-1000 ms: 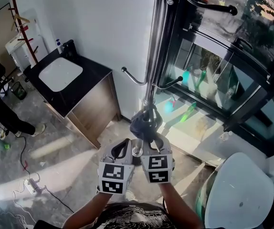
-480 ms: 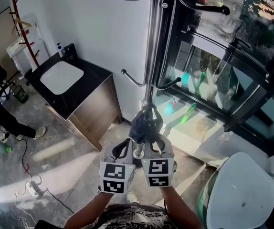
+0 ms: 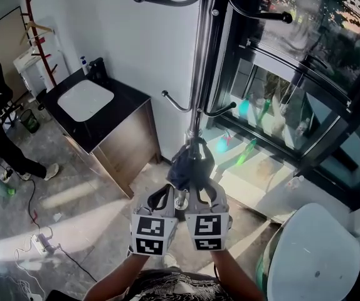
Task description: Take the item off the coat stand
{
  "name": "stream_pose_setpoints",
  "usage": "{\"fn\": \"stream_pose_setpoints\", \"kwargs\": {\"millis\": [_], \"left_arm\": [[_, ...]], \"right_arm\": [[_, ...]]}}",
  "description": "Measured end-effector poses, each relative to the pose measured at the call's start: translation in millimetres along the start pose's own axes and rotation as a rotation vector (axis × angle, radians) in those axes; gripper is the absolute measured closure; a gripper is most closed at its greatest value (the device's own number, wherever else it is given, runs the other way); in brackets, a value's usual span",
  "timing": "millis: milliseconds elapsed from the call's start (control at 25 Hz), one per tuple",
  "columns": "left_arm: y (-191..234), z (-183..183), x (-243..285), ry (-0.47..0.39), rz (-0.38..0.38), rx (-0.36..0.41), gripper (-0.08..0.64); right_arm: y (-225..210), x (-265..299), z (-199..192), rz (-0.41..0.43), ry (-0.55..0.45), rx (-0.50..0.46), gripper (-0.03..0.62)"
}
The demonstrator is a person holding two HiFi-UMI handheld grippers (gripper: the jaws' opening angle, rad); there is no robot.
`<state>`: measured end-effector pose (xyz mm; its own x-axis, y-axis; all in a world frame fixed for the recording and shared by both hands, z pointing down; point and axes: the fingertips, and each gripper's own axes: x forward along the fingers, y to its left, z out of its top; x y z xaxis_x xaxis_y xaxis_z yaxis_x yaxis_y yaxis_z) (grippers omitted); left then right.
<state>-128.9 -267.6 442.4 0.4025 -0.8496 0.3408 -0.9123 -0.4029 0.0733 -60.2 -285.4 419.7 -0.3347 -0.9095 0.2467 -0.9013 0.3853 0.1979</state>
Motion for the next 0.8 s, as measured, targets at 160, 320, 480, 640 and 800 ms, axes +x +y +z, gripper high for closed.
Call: {"fn": "stream_pose_setpoints", "kwargs": {"millis": [160, 320, 480, 640, 800], "left_arm": [[-5.2, -4.5, -10.0, -0.004, 0.019, -0.013, 0.558], [-11.1, -7.5, -20.2, -0.008, 0.028, -0.033, 0.558], [-18.6, -9.3, -30.9, -0.022, 0.039, -0.053, 0.558], [-27.4, -9.0, -42.7, -0.031, 0.055, -0.055, 0.558], [-38.1, -7.1, -51.7, -0.039, 0.066, -0.048, 0.558]], "right_arm": [[4.3, -12.7, 0.1, 0.016, -0.012, -0.023, 0.572], [6.2, -25.5, 0.1, 0.024, -0.019, -0.030, 0.571], [7.4, -40.6, -1.9, 0.038, -0.020, -0.027, 0.571], [7.0, -58.6, -2.4, 0.049, -0.021, -0.020, 0.571], [0.9, -75.5, -5.5, 0.051, -0.025, -0.004, 0.571]]}}
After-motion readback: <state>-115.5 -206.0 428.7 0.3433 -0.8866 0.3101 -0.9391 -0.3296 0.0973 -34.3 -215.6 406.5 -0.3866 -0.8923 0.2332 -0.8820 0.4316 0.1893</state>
